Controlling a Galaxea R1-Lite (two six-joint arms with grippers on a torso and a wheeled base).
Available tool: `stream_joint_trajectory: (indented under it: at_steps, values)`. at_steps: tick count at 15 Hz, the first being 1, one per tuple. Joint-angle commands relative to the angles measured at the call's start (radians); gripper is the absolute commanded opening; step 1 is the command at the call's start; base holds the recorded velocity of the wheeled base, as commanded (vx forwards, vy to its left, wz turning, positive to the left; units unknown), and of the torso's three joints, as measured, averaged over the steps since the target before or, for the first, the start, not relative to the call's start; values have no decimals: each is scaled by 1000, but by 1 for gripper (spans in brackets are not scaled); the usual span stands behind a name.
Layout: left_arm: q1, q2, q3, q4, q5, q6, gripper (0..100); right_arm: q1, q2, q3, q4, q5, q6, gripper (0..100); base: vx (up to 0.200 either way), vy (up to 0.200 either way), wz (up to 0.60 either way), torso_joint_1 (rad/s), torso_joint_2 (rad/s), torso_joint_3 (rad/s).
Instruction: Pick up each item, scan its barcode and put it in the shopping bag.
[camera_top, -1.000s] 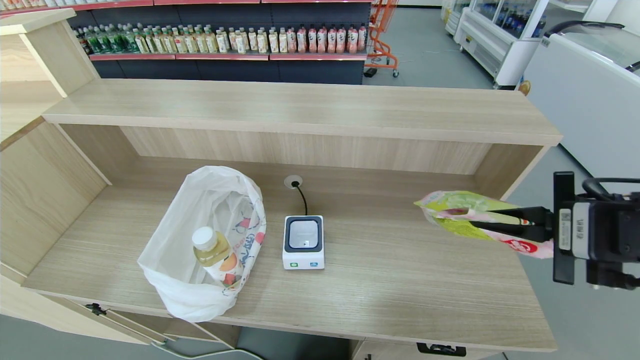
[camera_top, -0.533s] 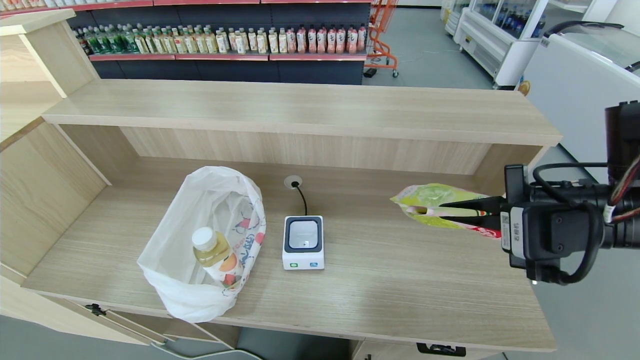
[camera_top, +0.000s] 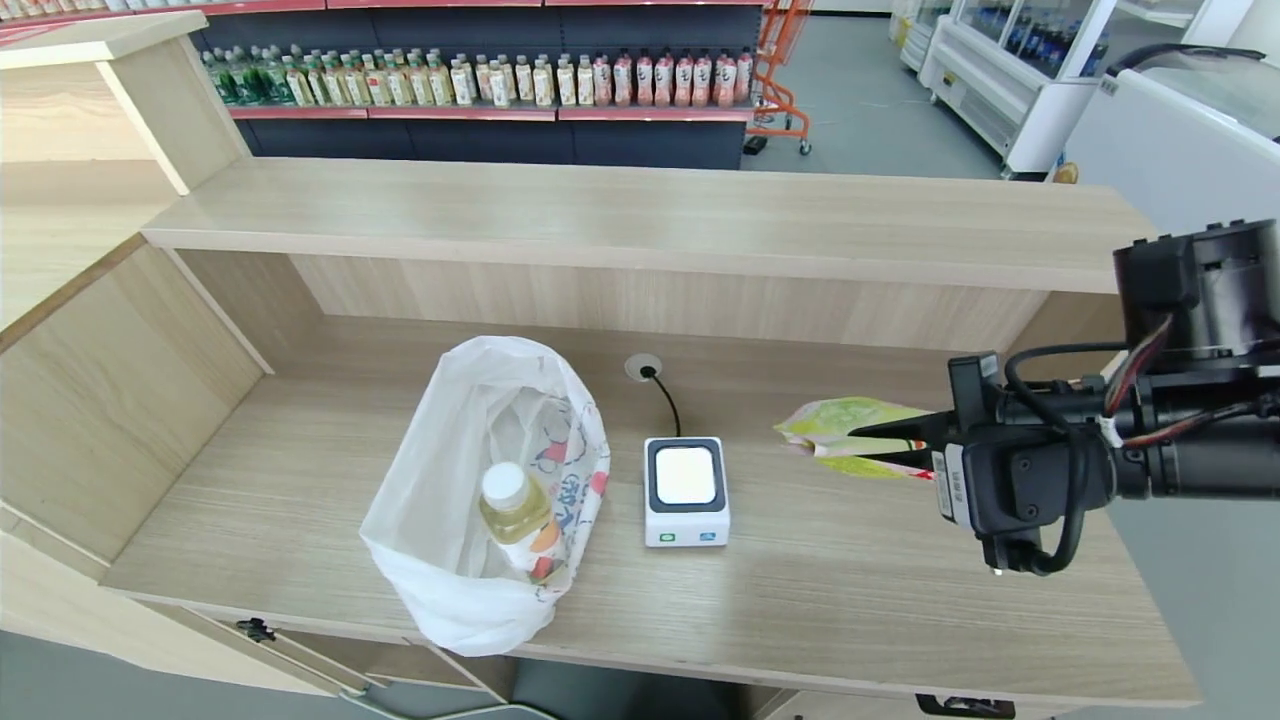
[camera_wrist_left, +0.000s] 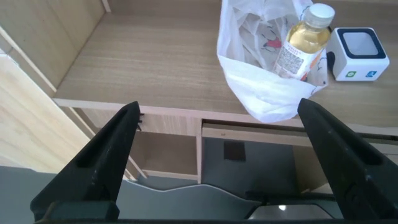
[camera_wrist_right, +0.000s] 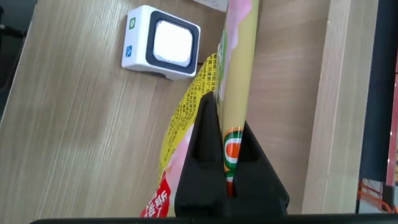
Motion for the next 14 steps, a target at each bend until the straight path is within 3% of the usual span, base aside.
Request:
stream_joint_trajectory:
  at_steps: [1, 3, 7, 10, 14]
  values:
    - [1, 0, 0, 0, 0, 0, 100, -2, 70, -32, -1, 2, -31, 0, 0, 200, 0, -2, 2, 2]
    - [1, 0, 0, 0, 0, 0, 100, -5, 105, -52, -1, 2, -58, 0, 0, 200, 0, 2, 5, 2]
    - [1, 0, 0, 0, 0, 5, 100, -28, 179, -104, -1, 22, -108, 0, 0, 0, 0, 0, 0, 0]
    - [1, 0, 0, 0, 0, 3, 100, -43, 245, -184, 5, 82, -190, 0, 0, 0, 0, 0, 0, 0]
    - [1, 0, 0, 0, 0, 2, 100, -63, 273, -179, 0, 188, -261, 0, 0, 0, 0, 0, 0, 0]
